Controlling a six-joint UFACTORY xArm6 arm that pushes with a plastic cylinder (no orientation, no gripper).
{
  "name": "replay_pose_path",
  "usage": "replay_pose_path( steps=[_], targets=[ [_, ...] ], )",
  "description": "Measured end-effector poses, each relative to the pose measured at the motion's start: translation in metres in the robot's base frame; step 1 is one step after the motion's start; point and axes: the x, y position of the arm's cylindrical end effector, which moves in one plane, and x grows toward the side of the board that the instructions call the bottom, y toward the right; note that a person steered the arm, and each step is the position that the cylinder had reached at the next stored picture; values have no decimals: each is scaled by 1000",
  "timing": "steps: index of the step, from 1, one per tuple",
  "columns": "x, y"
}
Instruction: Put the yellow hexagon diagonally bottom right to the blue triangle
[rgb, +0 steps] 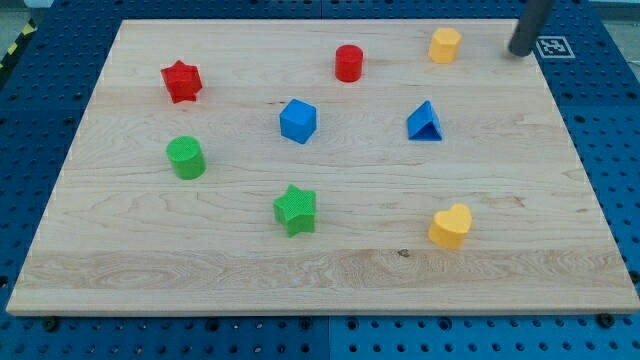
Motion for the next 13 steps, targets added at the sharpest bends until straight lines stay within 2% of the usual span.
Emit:
replay_pose_path(
  steps=[1, 2, 3, 4, 5, 6, 8, 10, 13],
  targets=[
    [0, -16],
    [-19, -17],
    [-70, -53],
    [-66, -65],
    [-43, -95],
    [-40, -98],
    [-3, -78],
    [54, -44],
    [122, -91]
  ],
)
